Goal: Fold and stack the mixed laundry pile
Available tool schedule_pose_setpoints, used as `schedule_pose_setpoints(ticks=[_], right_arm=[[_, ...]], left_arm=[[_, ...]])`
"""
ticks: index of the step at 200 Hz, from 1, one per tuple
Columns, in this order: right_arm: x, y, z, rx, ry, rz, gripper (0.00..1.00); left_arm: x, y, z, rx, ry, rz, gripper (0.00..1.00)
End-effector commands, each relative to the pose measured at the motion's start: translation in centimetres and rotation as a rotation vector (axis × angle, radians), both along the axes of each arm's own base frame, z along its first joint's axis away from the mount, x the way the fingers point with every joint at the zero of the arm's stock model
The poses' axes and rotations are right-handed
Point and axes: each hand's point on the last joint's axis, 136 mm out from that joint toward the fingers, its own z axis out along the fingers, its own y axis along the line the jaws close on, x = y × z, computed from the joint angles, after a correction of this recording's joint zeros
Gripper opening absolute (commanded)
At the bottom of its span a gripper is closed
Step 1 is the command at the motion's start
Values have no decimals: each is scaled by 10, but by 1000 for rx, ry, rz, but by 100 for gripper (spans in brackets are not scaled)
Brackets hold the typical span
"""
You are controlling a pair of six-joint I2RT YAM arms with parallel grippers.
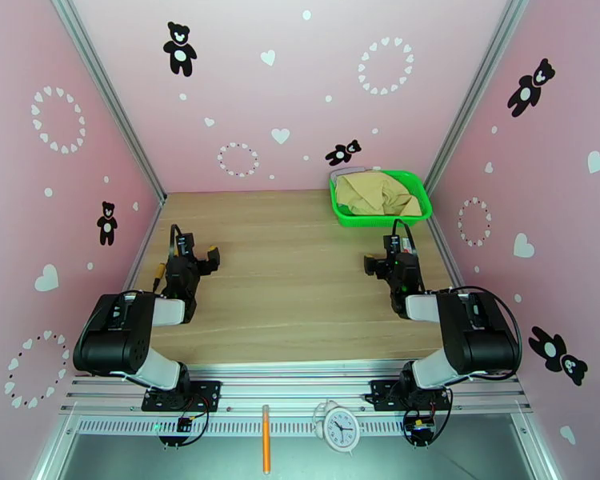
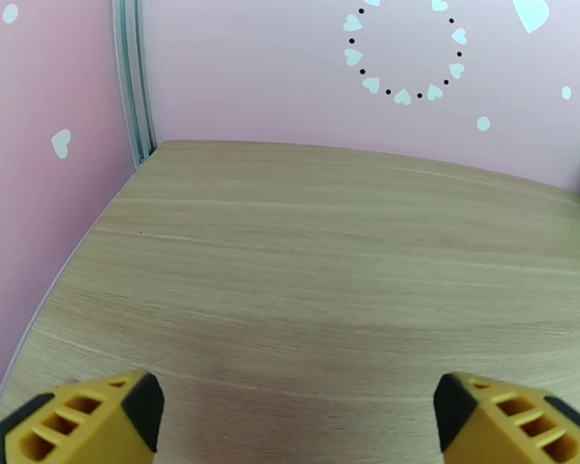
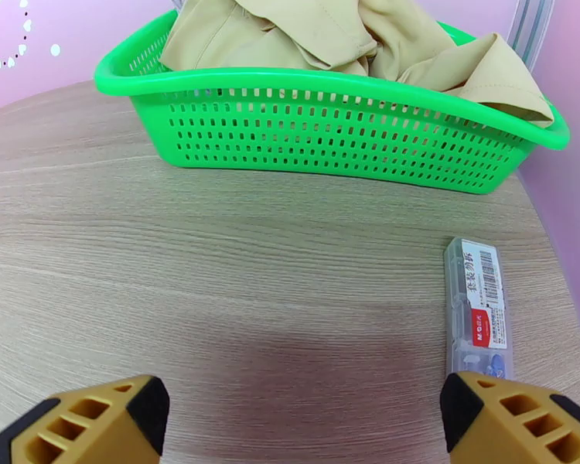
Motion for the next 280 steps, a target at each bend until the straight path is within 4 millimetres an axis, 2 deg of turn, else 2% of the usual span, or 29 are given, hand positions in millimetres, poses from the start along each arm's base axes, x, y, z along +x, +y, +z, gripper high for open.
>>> schedule_pose_setpoints(ticks=[1,223,236,246,250,256,270,280], right_arm=[[4,3,7,-4,-13,15,99],[4,3,7,2,-15,16,99],[6,3,20,3,-2,17,99],[7,4,44,4,52,22,98],[7,4,54,3,73,19,99],[6,3,70,0,99,15,99],[6,-1,108,-5,135,-13,99],[8,-1,124,4,179,-24,99]], left_arm=[[-2,-2,-1,-8,6,-6,99],[-1,-1,-1,-20,7,-11,99],[-1,-1,0,-18,5,-7,99],[-3,2,17,-10,-23,14,99],[-6,4,17,-8,12,30,99],[-8,9,26,-7,31,67,99],[-16,26,66,-81,48,201,99],[-22,30,87,-165,75,256,98]])
